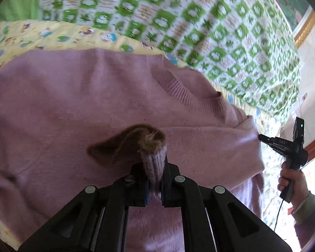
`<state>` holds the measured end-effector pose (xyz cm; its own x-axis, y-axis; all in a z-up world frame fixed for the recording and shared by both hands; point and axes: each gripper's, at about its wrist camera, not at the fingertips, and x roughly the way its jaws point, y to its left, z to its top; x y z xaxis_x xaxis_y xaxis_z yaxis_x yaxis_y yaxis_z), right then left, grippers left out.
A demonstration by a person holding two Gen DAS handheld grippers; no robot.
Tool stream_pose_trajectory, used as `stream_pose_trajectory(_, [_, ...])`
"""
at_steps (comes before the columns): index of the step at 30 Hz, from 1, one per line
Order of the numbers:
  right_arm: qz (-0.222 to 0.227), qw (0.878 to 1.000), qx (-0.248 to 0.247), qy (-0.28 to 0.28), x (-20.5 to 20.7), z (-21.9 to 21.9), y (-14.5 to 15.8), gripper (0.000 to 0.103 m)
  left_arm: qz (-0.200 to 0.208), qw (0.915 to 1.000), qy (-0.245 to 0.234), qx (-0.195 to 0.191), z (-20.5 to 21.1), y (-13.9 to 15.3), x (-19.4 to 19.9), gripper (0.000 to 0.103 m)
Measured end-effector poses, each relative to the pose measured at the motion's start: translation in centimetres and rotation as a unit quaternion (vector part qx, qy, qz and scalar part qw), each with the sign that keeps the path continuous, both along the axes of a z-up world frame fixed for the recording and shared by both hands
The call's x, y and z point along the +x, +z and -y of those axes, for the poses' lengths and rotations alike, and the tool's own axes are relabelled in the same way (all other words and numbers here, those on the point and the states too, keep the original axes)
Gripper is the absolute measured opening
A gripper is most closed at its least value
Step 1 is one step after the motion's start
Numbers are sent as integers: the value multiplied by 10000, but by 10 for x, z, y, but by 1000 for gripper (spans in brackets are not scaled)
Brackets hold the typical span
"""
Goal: Fold small clothes
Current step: 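Fold the held sleeve over the sweater body with the left tool and release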
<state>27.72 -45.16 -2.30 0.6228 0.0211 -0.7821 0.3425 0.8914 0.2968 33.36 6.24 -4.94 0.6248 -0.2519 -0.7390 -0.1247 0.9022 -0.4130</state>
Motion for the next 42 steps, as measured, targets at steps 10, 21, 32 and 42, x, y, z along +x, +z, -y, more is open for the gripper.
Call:
stream_pose_trajectory(10, [-184, 9995, 168, -205, 1, -1, -27, 6, -335, 9969, -54, 708, -9, -20, -12, 20])
stream_pose_trajectory(21, [315, 9967, 741, -136, -49, -51, 9, 44, -380, 9977, 217, 514, -47, 18, -85, 51])
stream_pose_trajectory(32, [207, 9912, 1065, 759, -91, -162, -5, 47, -1214, 9809, 1505, -192, -108, -6, -140, 74])
stream_pose_trajectory(42, [-37, 9895, 1105, 928, -115, -195, -11, 47, -746, 9875, 1384, -89, -108, 11, -125, 14])
